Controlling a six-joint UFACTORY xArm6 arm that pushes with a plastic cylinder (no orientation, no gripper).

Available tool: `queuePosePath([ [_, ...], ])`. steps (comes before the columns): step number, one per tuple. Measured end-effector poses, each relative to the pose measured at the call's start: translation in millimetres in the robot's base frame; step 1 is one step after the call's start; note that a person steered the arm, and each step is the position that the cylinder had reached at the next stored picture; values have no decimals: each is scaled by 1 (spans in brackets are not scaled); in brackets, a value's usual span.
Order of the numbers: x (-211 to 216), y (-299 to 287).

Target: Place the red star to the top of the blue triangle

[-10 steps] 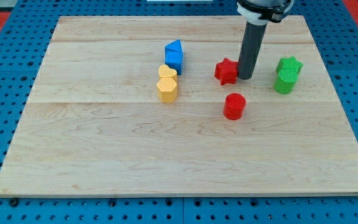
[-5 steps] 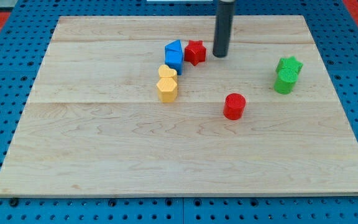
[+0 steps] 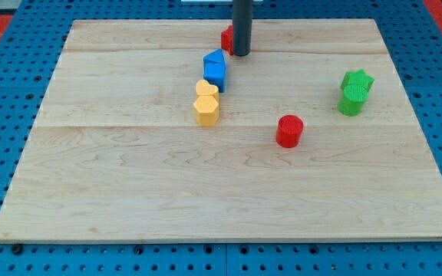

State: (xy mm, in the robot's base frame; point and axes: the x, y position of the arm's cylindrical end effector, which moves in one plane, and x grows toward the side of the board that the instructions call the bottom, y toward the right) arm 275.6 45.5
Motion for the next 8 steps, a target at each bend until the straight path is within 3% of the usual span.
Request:
queuePosePath([
  [1, -16, 35],
  [2, -53, 15],
  [4, -56, -36],
  [6, -39, -39],
  [7, -46, 2],
  [8, -41, 99],
])
